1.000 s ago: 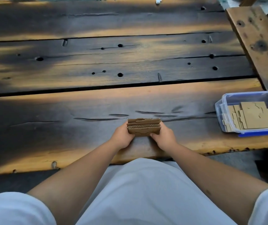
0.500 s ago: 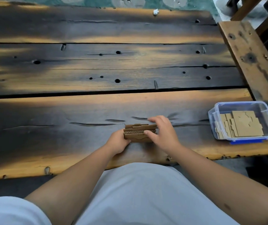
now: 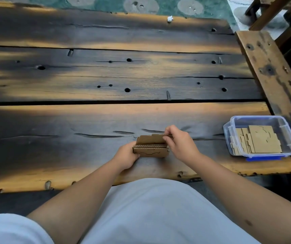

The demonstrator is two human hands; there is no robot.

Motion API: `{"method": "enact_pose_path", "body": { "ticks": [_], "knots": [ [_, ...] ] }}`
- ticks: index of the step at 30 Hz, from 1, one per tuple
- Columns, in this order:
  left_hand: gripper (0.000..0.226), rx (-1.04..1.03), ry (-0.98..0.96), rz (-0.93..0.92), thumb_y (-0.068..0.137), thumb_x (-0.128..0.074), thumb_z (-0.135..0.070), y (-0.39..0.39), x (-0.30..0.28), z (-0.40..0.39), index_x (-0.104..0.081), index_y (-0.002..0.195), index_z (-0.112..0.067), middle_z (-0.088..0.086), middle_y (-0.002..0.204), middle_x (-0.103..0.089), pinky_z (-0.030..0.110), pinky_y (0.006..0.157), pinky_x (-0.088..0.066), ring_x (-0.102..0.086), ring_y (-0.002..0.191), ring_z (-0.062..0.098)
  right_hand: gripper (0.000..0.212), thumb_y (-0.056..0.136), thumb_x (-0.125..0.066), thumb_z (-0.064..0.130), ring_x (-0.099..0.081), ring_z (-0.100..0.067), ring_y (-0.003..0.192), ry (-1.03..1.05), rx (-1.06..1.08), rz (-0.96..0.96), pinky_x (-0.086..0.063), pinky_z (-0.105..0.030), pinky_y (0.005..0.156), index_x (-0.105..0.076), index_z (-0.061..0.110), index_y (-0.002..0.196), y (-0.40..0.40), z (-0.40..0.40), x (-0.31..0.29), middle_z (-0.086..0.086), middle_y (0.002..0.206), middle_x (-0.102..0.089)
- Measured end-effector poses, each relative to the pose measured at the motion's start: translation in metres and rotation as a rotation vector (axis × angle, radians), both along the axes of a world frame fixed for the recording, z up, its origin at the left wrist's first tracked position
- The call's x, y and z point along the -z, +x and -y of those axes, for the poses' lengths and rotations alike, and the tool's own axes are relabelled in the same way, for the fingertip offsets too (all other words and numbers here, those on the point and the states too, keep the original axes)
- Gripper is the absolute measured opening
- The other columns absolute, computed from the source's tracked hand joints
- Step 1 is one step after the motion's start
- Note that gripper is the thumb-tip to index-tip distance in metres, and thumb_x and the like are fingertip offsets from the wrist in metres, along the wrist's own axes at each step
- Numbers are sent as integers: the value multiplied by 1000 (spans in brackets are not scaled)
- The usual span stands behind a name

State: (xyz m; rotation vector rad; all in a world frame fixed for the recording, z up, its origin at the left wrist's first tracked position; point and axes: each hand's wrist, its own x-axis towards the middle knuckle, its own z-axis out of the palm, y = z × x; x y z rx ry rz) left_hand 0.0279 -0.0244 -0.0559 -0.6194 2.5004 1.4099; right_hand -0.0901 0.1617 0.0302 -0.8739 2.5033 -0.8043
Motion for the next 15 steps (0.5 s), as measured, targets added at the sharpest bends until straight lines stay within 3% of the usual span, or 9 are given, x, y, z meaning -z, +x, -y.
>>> {"method": "enact_pose_path", "body": {
  "ticks": [2, 8, 11, 15],
  "knots": [
    [38, -7, 3, 7, 77, -66, -6, 0, 0, 0, -58, 85, -42, -12, 91, -65, 18, 69, -33, -56, 90, 12, 13, 94, -53, 23, -52, -22, 67, -22, 22, 44, -43, -40, 63, -43, 25, 86, -2, -3, -3, 0, 72, -57],
    [27, -4, -22, 75, 80, -66, -9, -2, 4, 1, -66, 101, -26, -1, 105, -71, 24, 76, -38, -59, 100, 20, 19, 94, -53, 21, -43, -9, 58, -112, 135, 89, -36, -31, 56, -40, 28, 83, -5, -17, -9, 4, 67, -51],
    [29, -27, 6, 73, 79, -66, -8, -2, 4, 1, -64, 96, -32, -6, 100, -69, 24, 77, -38, -58, 98, 17, 24, 94, -53, 18, -45, -2, 59, -222, 272, 93, -35, -19, 54, -39, 32, 81, -7, -25, -14, 5, 71, -52],
    [33, -44, 41, 61, 79, -67, -5, -1, 3, 0, -63, 94, -34, -8, 97, -68, 25, 80, -41, -59, 98, 18, 23, 94, -52, 11, -41, 2, 61, -414, 439, 150, -36, -17, 59, -41, 30, 86, -7, -33, -22, 5, 76, -47]
  ]
}}
